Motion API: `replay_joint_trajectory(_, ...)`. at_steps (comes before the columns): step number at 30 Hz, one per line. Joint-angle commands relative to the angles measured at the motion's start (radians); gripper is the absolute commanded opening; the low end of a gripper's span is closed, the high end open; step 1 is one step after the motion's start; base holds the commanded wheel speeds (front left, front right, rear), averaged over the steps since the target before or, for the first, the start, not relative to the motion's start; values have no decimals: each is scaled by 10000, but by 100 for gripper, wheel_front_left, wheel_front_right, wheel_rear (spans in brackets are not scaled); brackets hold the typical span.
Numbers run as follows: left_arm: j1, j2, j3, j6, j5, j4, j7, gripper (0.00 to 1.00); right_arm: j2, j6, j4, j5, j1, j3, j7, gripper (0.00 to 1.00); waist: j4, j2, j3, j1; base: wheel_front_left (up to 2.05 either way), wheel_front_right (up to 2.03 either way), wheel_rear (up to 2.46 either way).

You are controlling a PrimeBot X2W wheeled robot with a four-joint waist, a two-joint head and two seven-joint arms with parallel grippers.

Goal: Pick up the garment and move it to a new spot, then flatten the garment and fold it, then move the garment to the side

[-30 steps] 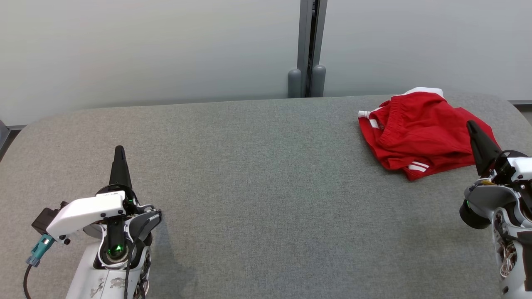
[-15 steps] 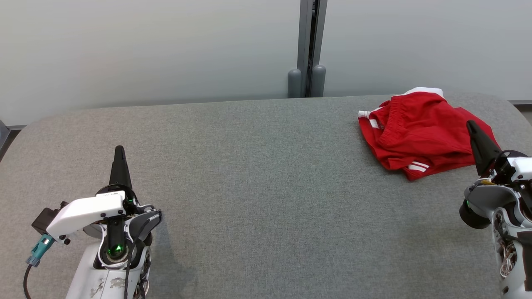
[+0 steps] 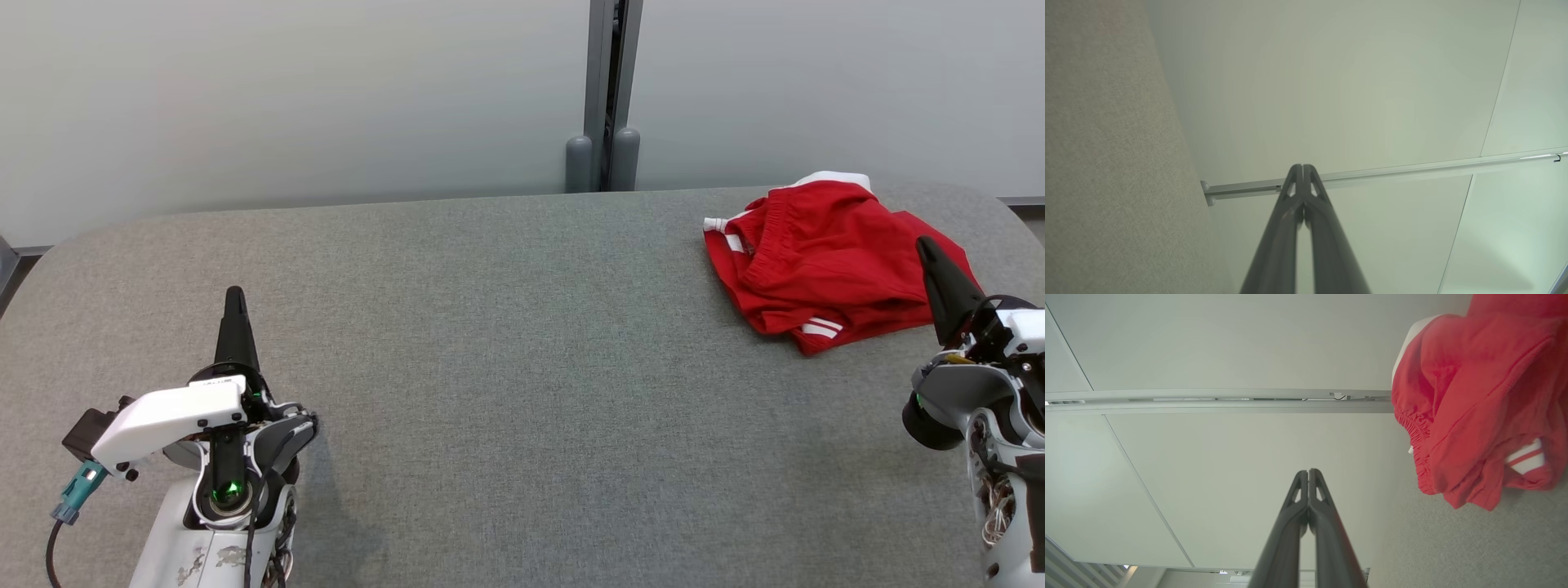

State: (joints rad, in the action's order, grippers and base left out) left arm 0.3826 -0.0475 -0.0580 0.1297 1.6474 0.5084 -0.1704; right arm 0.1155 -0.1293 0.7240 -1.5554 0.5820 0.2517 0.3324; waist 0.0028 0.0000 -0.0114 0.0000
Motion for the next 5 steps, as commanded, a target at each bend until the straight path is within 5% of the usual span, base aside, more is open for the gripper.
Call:
replay_joint_trajectory(1,180,-52,-9,18,45,2,17,0,84,-25,0,-19,-33,-2,-32,0,0,0,0,0,0,0,0)
replay_joint_trajectory(5,180,-52,-9,18,45,1,16,0,82,-25,0,-21,-33,-3,-35,0,0,0,0,0,0,0,0)
